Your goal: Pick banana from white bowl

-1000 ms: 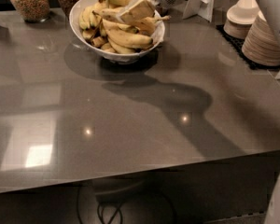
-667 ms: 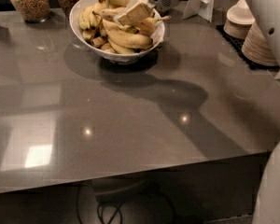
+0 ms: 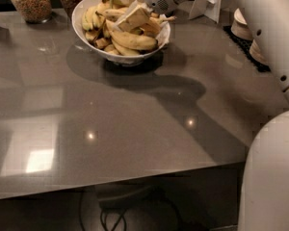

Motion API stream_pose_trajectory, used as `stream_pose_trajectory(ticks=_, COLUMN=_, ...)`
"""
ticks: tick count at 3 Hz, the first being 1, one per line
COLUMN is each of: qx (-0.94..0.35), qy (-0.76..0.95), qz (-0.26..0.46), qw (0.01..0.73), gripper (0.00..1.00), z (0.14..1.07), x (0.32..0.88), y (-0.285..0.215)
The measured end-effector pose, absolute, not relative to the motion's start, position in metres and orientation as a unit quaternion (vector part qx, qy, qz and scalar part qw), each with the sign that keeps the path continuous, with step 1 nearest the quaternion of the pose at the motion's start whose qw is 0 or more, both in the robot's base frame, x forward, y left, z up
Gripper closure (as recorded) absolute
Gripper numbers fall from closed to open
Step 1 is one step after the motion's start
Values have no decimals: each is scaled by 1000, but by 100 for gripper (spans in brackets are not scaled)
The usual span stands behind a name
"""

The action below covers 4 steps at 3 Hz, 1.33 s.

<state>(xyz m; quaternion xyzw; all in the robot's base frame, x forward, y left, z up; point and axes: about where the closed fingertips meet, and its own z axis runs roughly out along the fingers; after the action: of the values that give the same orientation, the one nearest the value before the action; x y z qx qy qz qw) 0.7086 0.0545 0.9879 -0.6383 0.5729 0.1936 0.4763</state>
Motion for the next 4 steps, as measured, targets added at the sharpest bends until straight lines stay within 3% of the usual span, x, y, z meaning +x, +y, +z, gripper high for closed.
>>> stream_pose_trajectory(ticks=2, qx=-633, qy=598, qz=183, qw=456, gripper=43, z=965, x=727, y=44)
stream_pose_trajectory(ticks=3, qx=-630, qy=609, qz=178, qw=449, gripper=61, z=958, x=731, y=37)
stream_pose_trajectory(ticks=4, qx=-626, qy=615, qz=169, qw=449, gripper=86, z=957, x=729, y=28)
